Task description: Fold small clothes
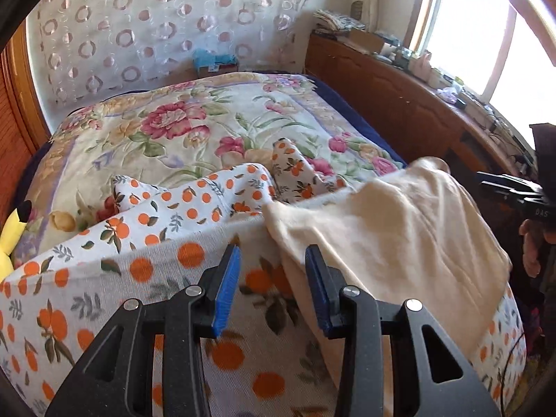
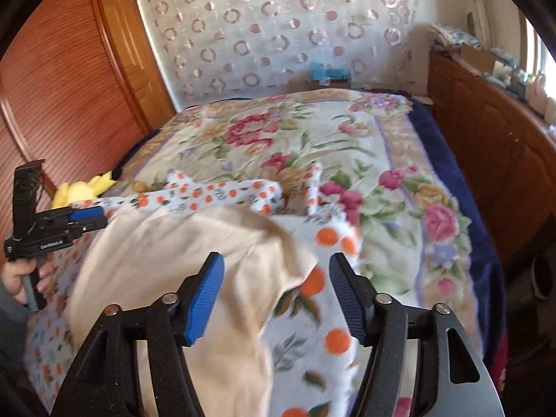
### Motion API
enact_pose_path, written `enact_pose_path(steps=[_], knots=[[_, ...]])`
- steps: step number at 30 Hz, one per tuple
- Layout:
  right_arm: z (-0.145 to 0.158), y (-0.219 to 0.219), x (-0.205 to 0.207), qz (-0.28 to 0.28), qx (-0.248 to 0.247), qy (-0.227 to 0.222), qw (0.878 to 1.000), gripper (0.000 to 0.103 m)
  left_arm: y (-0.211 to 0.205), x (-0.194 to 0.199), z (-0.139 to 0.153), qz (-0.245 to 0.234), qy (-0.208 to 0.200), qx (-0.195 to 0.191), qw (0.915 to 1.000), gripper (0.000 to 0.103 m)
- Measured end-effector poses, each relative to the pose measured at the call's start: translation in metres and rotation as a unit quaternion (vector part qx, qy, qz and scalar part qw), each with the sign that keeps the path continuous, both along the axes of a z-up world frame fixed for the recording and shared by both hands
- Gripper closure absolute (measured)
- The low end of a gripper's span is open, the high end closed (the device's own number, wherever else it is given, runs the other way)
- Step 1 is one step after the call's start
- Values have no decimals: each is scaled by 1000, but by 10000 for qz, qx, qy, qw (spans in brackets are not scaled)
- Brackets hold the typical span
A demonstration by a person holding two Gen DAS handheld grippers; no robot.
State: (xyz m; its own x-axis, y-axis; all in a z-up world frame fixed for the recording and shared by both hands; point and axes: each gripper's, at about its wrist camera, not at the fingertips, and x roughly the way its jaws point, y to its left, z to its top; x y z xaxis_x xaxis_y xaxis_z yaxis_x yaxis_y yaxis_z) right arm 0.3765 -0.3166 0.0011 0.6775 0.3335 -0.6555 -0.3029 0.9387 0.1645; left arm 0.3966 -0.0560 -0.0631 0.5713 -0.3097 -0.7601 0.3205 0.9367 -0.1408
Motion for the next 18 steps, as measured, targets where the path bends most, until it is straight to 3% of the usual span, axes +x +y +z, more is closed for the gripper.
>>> enact_pose_path(steps=[3, 6, 10, 11, 12, 13, 14, 15, 18], knots=[[-9, -6, 1, 247, 160, 395, 9988, 31, -9, -10, -4, -277, 252, -113, 9992, 62], [-22, -5, 13, 325, -20, 670, 9972, 31, -22, -15, -16, -477, 486, -108, 9976, 62], [-32, -4, 27, 548, 211, 920, 9940, 32, -34, -20, -20, -431, 557, -266, 9972, 62], [-32, -4, 29, 578, 240, 954, 9935, 37, -35, -19, -20, -458, 572, -405, 9965, 62], [-31, -4, 29, 613, 277, 931, 9934, 48, -35, -19, -20, -397, 577, -460, 9965, 62], [-31, -1, 30, 814, 369, 1020, 9908, 69, -37, -20, -20, -410, 609, -525, 9959, 78], [-27, 6, 31, 967, 412, 1055, 9888, 76, -38, -22, -20, -547, 679, -679, 9939, 86], [-24, 10, 32, 1024, 303, 980, 9894, 77, -37, -25, -17, -590, 641, -735, 9935, 91], [-6, 21, 26, 1102, -77, 630, 9919, 81, -25, -43, 5, -669, 368, -939, 9926, 92]])
